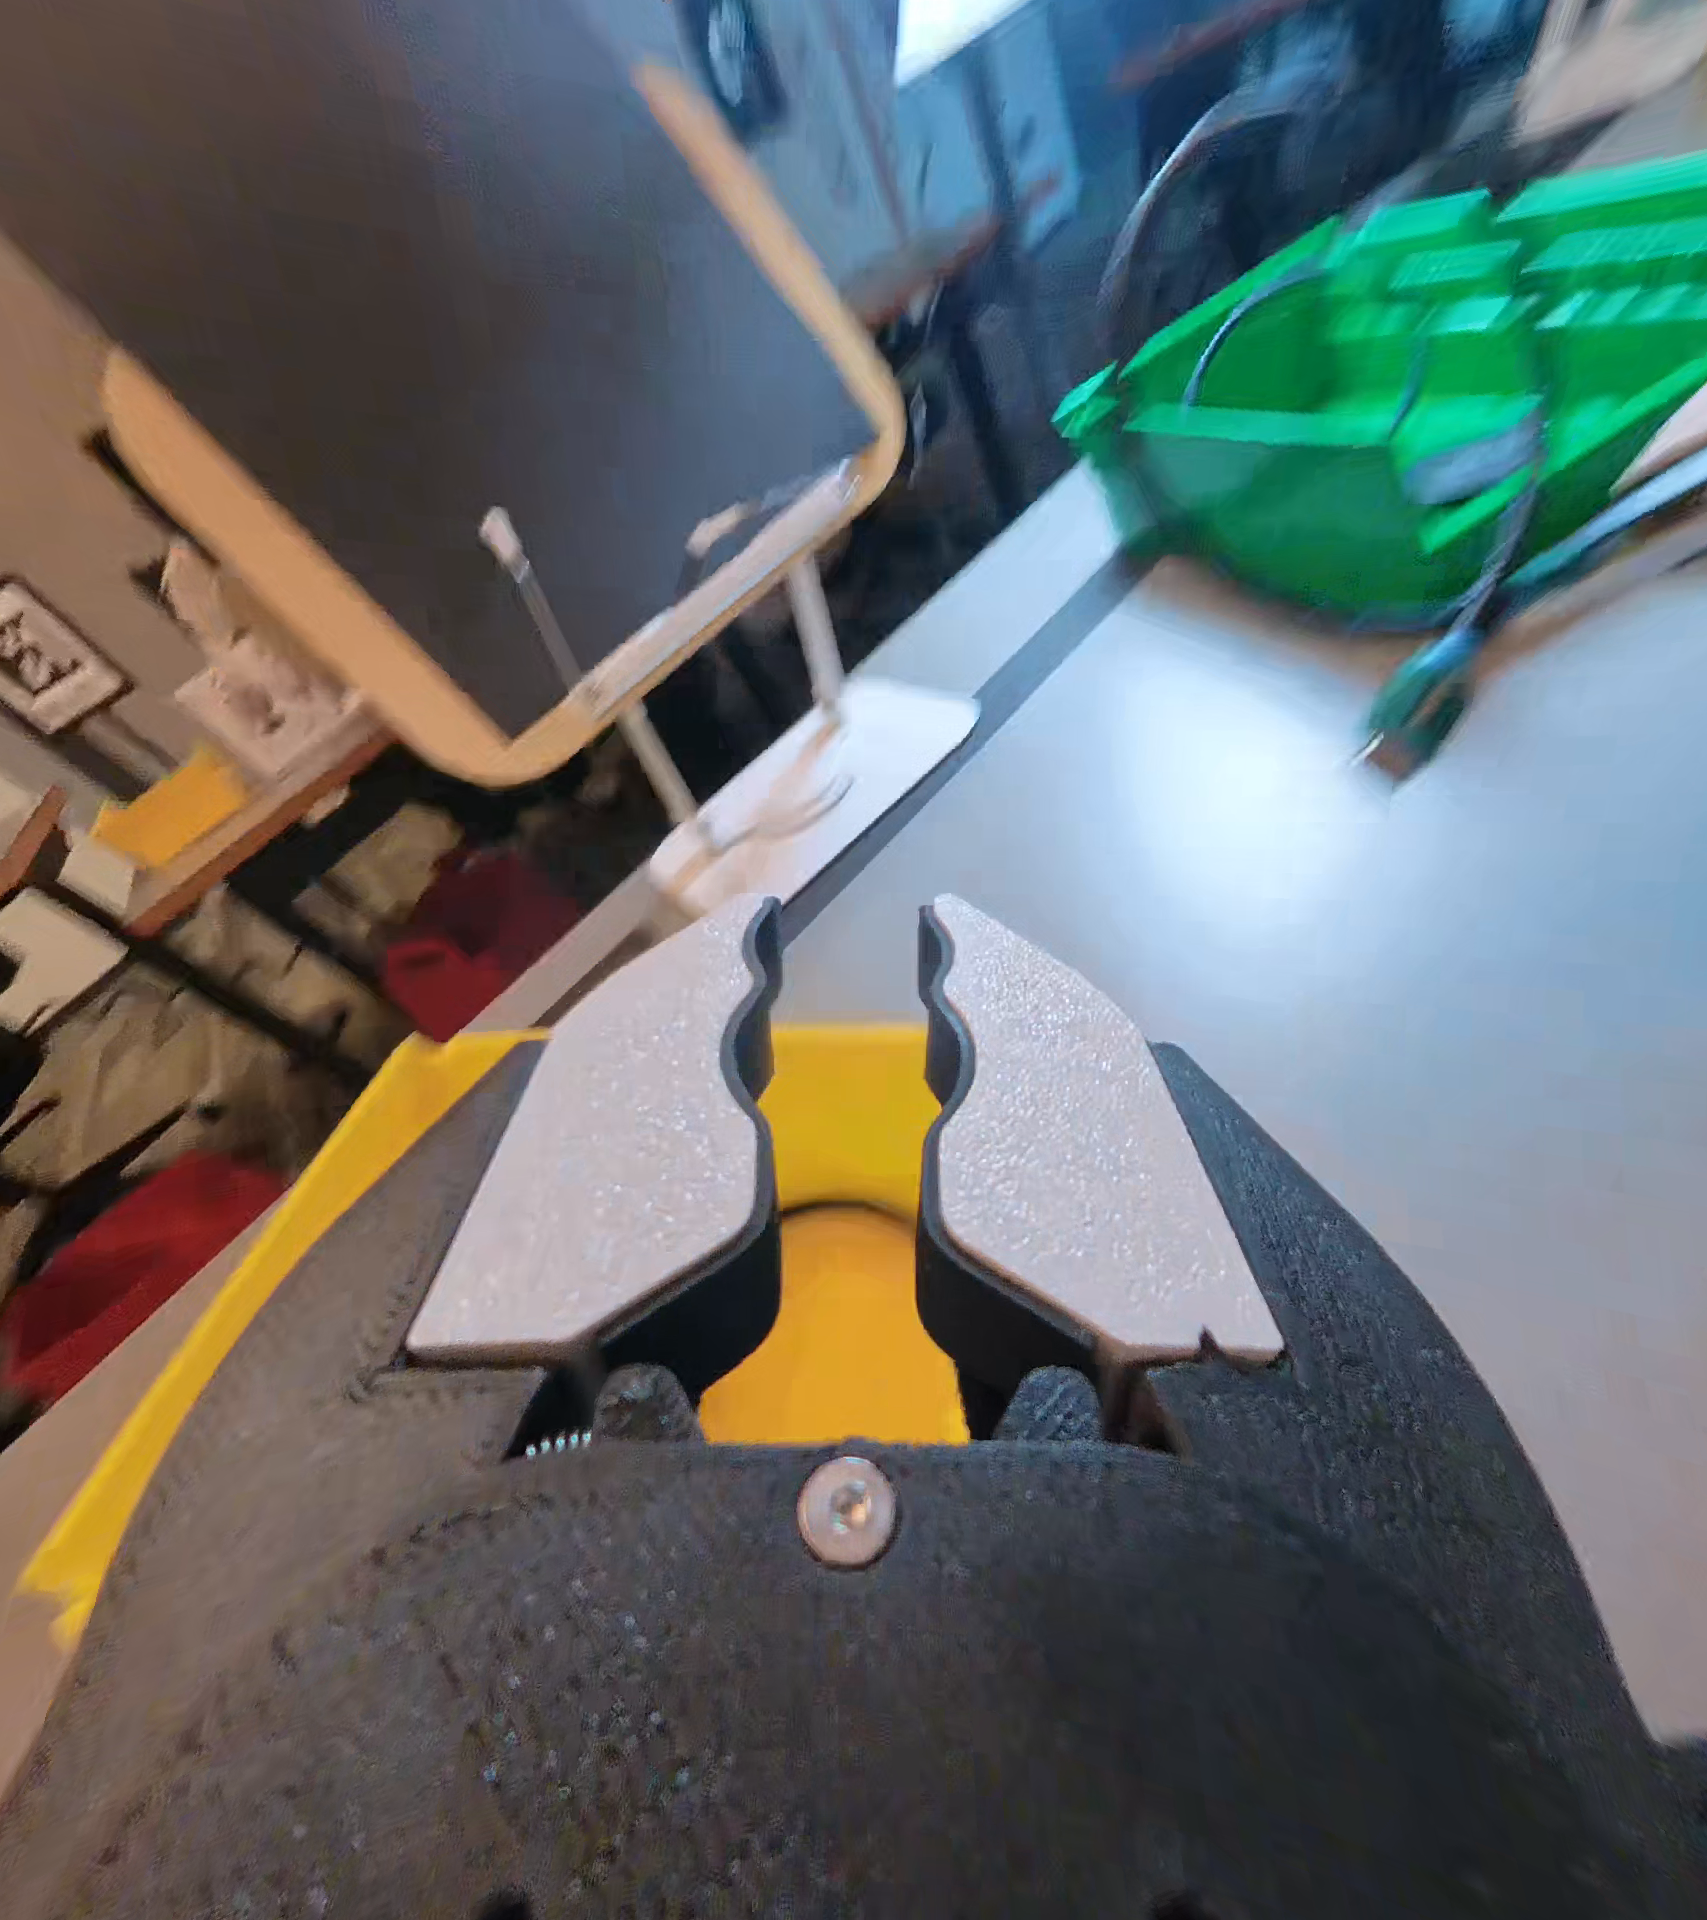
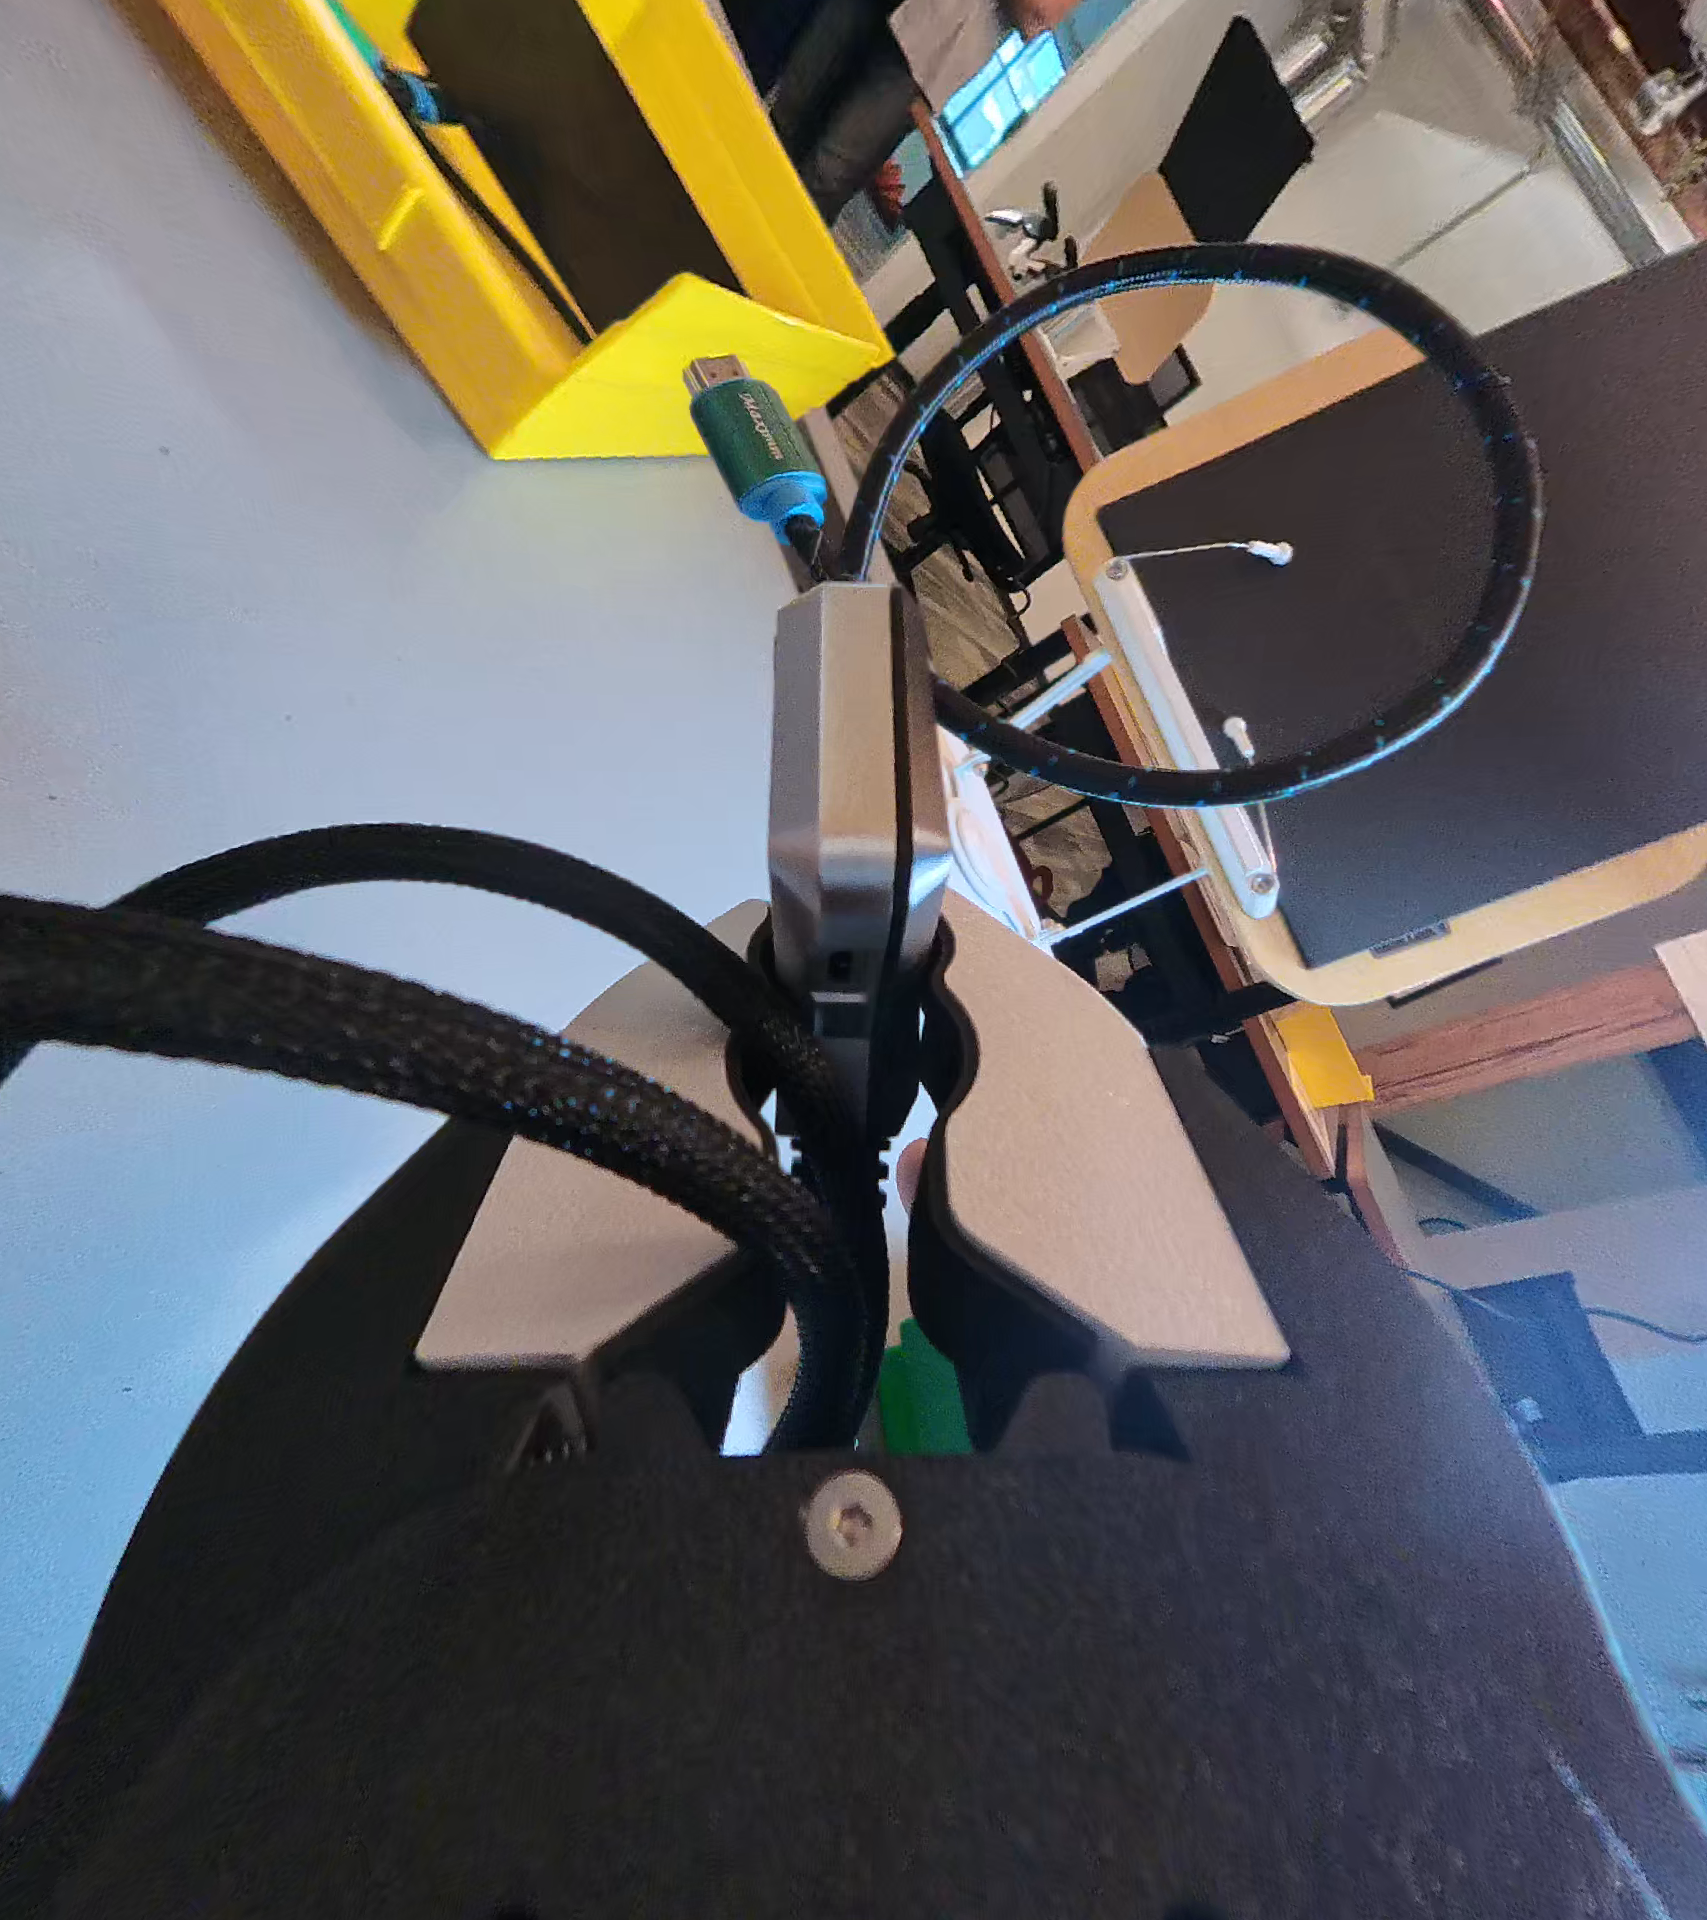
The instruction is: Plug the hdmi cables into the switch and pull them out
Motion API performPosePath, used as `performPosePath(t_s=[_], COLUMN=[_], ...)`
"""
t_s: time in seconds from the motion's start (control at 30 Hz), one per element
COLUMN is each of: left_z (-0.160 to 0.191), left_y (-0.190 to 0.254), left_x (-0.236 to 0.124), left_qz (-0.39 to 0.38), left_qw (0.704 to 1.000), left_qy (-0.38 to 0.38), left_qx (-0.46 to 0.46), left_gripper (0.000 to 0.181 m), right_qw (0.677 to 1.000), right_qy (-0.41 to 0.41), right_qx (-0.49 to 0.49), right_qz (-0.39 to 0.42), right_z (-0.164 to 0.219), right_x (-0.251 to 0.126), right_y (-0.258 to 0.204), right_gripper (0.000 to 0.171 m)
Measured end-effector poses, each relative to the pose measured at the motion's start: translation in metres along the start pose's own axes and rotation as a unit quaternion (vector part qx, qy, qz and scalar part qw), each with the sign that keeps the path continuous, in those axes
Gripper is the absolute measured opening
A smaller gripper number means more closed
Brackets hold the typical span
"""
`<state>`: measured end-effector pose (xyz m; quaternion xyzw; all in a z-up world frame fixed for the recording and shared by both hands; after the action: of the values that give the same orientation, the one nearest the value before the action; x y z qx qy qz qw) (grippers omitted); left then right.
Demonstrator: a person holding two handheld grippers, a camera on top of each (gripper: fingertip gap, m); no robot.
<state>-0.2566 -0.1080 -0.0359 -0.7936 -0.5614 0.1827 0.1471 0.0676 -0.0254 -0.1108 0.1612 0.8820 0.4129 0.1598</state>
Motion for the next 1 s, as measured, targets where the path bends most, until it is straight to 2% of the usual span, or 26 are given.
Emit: performPosePath(t_s=[0.1,0.17,0.27,0.33,0.5,0.6,0.67,0.7,0.77,0.93,1.0], left_z=[0.024,0.047,0.082,0.102,0.134,0.145,0.152,0.155,0.154,0.111,0.091], left_y=[-0.044,-0.06,-0.064,-0.062,-0.04,-0.033,-0.027,-0.026,-0.024,-0.04,-0.046], left_x=[0.001,0.006,0.013,0.015,0.017,0.02,0.023,0.024,0.026,0.027,0.02], left_qz=[0.021,0.064,0.138,0.171,0.293,0.329,0.348,0.351,0.353,0.297,0.285], left_qw=[0.989,0.967,0.92,0.87,0.751,0.709,0.701,0.694,0.696,0.757,0.772], left_qy=[-0.142,-0.242,-0.353,-0.44,-0.535,-0.547,-0.542,-0.547,-0.55,-0.537,-0.538], left_qx=[0.032,0.04,0.096,0.141,0.255,0.299,0.306,0.31,0.297,0.224,0.183], left_gripper=[0.024,0.023,0.022,0.022,0.031,0.034,0.026,0.016,0.012,0.007,0.007], right_qw=[1.0,1.0,1.0,0.999,0.998,0.997,0.997,0.998,0.998,0.997,0.997], right_qy=[0.005,0.004,0.009,0.01,0.01,0.011,0.01,0.009,0.009,0.01,0.012], right_qx=[0.022,0.024,0.026,0.031,0.057,0.07,0.071,0.069,0.067,0.072,0.073], right_qz=[0.007,0.009,0.007,0.006,0.003,0.002,0.002,0.003,0.005,0.007,0.009], right_z=[0.002,0.001,0.0,0.0,0.006,0.009,0.009,0.009,0.008,0.009,0.008], right_x=[-0.003,-0.004,-0.005,-0.006,-0.006,-0.007,-0.007,-0.007,-0.008,-0.01,-0.011], right_y=[0.006,0.007,0.006,0.007,0.01,0.012,0.012,0.012,0.013,0.015,0.016], right_gripper=[0.023,0.023,0.023,0.023,0.023,0.023,0.023,0.023,0.023,0.023,0.023])
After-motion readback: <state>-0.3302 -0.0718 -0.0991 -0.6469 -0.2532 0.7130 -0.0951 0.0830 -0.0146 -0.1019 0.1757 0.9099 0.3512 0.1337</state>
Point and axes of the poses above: each gripper's, where its closed fingertips meet, x out along the fingers, z out of its underside, y = z × x across the jaws, the point moved 8 cm from there along -x, back along the fingers, and after that the axes turned 5 degrees about y, right-handed, at the moved point
